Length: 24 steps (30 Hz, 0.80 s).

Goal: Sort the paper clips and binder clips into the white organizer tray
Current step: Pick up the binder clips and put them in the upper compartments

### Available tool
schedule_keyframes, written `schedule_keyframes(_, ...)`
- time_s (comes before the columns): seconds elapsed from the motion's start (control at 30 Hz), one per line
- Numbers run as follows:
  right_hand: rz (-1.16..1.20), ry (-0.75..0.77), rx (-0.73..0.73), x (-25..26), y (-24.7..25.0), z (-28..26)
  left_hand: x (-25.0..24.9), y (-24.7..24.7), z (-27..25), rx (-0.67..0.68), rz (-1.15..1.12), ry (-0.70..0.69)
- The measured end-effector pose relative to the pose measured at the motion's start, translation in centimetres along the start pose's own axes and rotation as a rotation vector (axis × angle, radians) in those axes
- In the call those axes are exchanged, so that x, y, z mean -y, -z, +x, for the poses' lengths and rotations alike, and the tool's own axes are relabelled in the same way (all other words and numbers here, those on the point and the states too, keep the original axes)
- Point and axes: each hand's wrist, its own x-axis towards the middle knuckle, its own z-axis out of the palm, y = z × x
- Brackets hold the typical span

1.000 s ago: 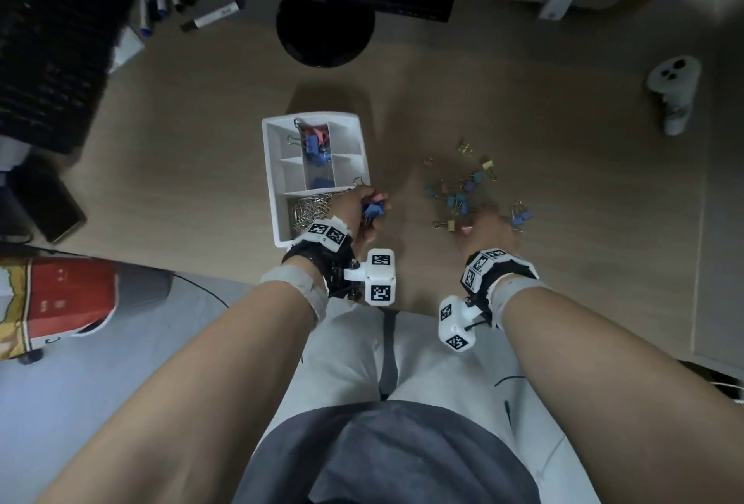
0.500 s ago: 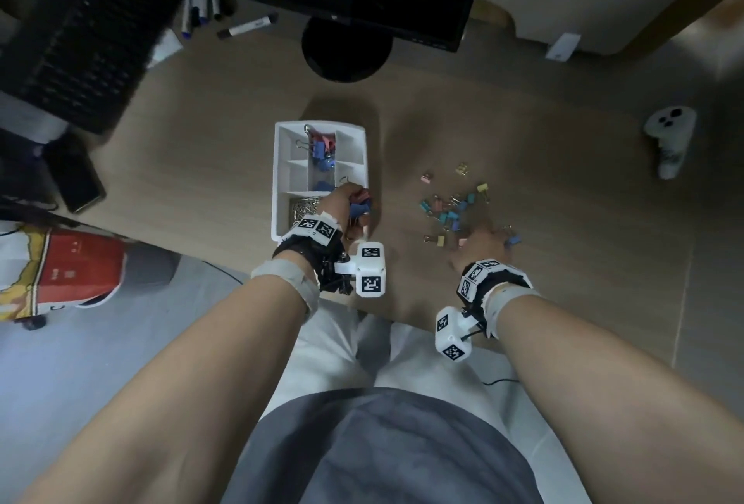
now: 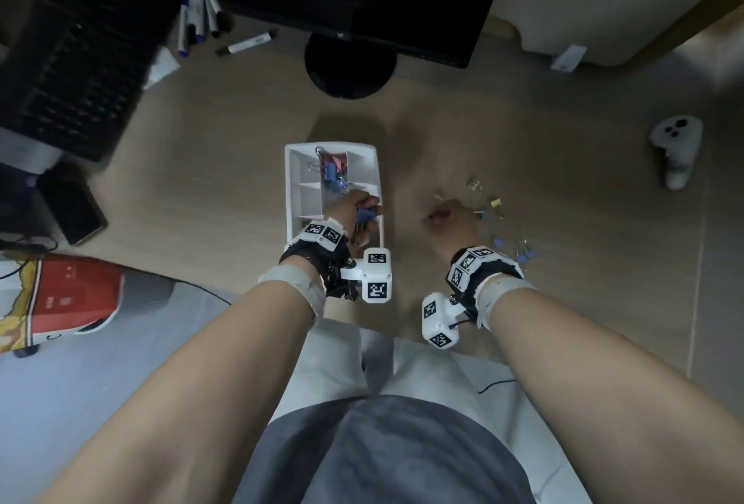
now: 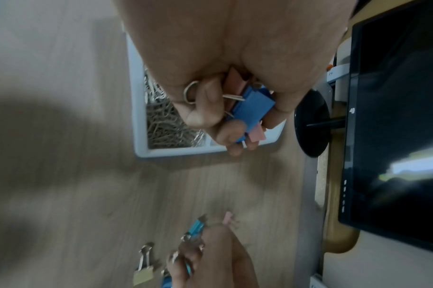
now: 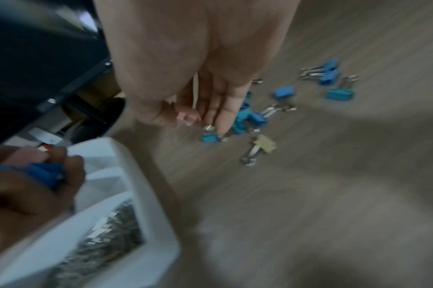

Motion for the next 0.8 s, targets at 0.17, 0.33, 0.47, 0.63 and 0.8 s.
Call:
schedule_keyframes(0.17, 0.228, 0.077, 0.281, 7.8, -2.8, 0.8, -3.3, 3.0, -0.6, -0.122, 0.104, 0.031)
schedule_keyframes(0.33, 0.242, 0.063, 0.394, 12.8, -5.6, 2.6, -5.6, 5.3, -0.4, -0.205, 0.384, 0.000)
schedule_keyframes(0.47, 0.154, 0.018, 0.442, 14.1, -6.3, 3.2, -6.5, 5.6, -0.2, -0.156, 0.511, 0.001)
schedule_keyframes(0.63, 0.153, 0.027, 0.369, 14.2, -5.8, 3.4, -6.8, 5.2, 0.1, -0.158, 0.531, -0.034)
schedule_keyframes(0.8, 0.139, 0.029, 0.373, 13.7, -5.3, 3.9, -6.9, 5.0, 0.3, -0.216, 0.417, -0.074)
